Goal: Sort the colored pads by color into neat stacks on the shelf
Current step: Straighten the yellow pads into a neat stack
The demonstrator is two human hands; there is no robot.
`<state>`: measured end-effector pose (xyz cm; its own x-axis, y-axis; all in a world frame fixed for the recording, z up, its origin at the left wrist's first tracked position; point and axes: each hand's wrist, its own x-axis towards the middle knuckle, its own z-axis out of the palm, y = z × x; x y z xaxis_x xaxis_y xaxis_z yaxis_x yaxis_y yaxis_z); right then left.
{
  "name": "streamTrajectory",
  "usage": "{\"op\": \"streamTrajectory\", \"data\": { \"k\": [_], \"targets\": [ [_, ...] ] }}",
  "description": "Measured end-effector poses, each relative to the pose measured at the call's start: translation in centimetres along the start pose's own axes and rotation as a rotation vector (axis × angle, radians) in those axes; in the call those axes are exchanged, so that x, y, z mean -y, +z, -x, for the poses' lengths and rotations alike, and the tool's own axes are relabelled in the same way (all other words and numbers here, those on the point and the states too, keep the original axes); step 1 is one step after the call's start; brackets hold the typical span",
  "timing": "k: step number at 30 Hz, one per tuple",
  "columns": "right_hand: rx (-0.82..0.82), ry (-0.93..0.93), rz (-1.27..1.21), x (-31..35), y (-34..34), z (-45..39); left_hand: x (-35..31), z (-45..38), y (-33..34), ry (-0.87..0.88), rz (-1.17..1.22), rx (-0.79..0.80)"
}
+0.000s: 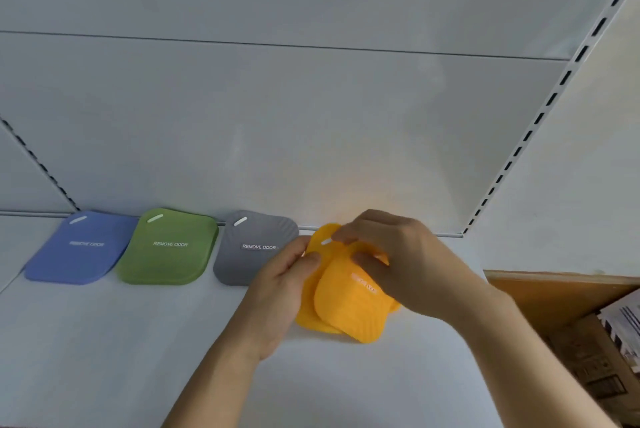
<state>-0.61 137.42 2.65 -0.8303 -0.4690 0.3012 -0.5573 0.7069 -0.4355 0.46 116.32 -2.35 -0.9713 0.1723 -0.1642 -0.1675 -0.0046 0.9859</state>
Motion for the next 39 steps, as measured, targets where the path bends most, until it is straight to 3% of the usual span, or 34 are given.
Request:
{"op": "streamTrajectory", "data": {
  "k": [3, 5, 10, 18, 23, 30, 35, 39],
  "targets": [
    [-0.129, 0.067, -0.094, -0.2, 1.8, 0.2, 0.4, 0.3, 0.4, 0.031, -0.064, 0.068],
    [-0.177, 0.11, -0.15, -0.8, 2.7, 0.9, 0.9, 0.2, 0.4, 0.076, -0.137, 0.032],
    [-0.196, 0.407, -0.163, -3.7, 3.8, 3.4, 1.6, -0.2, 0.1, 0.077, -0.083, -0.033],
    [-0.301, 0.131, -0.211, -2.3, 2.8, 3.5, 1.3, -0.3, 0.3, 0.022, 0.067, -0.022],
    [-0.305, 0.185, -0.194, -2.3, 3.7, 2.6, 1.4, 0.0, 0.6, 0.043, 0.05, 0.04],
    [-0.378, 0.214, -0.091, -1.9, 4.7, 2.1, 1.6, 0.2, 0.6, 0.136, -0.045, -0.03],
    [-0.202, 0.43, -0.331, -1.3, 4.3, 2.1, 1.6, 0.1, 0.4, 0.143, 0.027, -0.063],
    [-0.313, 0.382, -0.278, -0.5, 5.0, 2.3, 1.4, -0.1, 0.4, 0.033, 0.173, -0.003]
  ]
}}
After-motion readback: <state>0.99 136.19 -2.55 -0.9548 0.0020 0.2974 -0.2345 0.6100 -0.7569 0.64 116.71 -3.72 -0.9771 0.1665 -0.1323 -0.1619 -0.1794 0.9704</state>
